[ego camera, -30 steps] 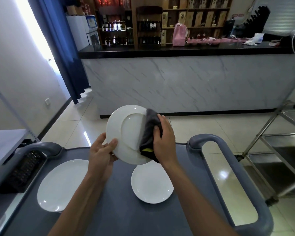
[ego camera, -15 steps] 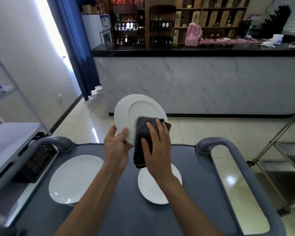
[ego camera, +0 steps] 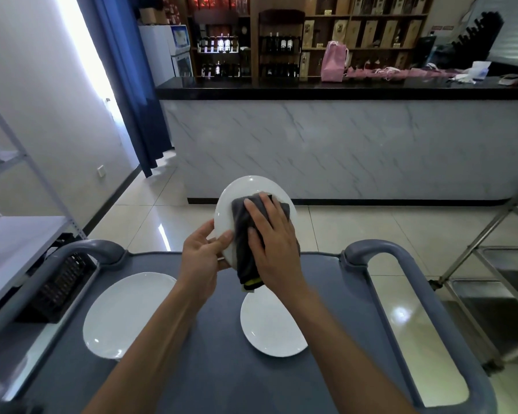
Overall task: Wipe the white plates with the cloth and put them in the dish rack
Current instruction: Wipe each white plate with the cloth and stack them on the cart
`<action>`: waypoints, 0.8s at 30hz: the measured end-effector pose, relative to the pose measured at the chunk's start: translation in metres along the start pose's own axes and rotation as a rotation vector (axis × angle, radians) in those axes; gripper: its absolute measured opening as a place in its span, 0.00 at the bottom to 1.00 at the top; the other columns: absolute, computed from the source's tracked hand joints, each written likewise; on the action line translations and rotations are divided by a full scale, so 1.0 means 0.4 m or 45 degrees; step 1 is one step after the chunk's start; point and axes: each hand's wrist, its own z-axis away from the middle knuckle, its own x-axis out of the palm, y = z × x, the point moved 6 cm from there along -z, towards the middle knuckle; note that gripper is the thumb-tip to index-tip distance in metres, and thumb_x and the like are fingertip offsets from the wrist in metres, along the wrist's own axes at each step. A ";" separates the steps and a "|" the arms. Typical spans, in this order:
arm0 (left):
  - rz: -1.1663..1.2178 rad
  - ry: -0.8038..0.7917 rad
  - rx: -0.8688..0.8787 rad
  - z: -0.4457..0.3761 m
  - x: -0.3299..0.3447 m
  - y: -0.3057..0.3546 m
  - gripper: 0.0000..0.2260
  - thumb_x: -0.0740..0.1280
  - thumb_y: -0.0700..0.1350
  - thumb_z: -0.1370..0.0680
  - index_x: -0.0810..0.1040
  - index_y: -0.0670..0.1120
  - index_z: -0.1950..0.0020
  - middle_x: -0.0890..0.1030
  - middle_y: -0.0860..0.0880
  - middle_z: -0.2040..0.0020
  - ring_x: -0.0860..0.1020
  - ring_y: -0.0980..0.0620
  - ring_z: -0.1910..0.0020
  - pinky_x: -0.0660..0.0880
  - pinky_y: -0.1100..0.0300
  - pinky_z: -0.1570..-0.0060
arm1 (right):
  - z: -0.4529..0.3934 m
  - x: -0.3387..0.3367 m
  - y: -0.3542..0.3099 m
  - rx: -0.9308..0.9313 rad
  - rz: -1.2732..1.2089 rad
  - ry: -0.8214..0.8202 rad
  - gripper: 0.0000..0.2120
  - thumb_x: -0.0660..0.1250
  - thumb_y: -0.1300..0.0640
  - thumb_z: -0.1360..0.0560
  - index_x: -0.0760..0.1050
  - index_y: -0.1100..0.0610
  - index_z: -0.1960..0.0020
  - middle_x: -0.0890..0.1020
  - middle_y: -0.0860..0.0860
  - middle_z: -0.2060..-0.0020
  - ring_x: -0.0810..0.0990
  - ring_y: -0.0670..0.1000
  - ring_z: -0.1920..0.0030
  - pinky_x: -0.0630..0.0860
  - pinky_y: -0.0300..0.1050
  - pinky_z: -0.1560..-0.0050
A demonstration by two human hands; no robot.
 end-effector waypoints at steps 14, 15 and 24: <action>-0.038 -0.198 -0.055 0.033 0.006 -0.023 0.17 0.70 0.42 0.25 0.80 0.44 0.36 0.85 0.36 0.47 0.84 0.34 0.50 0.82 0.44 0.57 | -0.066 -0.031 -0.006 -0.016 0.027 -0.010 0.18 0.58 0.56 0.16 0.71 0.53 0.27 0.69 0.54 0.25 0.62 0.57 0.23 0.60 0.58 0.24; -0.010 -0.184 -0.057 0.035 0.003 -0.025 0.17 0.70 0.42 0.26 0.81 0.44 0.36 0.85 0.36 0.47 0.84 0.34 0.51 0.82 0.46 0.58 | -0.070 -0.031 -0.005 -0.015 0.024 -0.008 0.18 0.58 0.56 0.16 0.71 0.53 0.27 0.69 0.54 0.25 0.63 0.56 0.23 0.61 0.57 0.24; 0.146 -0.051 -0.006 0.054 -0.042 -0.034 0.18 0.68 0.41 0.26 0.81 0.43 0.37 0.84 0.38 0.55 0.82 0.44 0.60 0.80 0.52 0.65 | -0.104 -0.047 0.091 0.262 -0.191 -0.046 0.18 0.60 0.56 0.17 0.72 0.54 0.27 0.74 0.50 0.29 0.69 0.52 0.29 0.64 0.51 0.27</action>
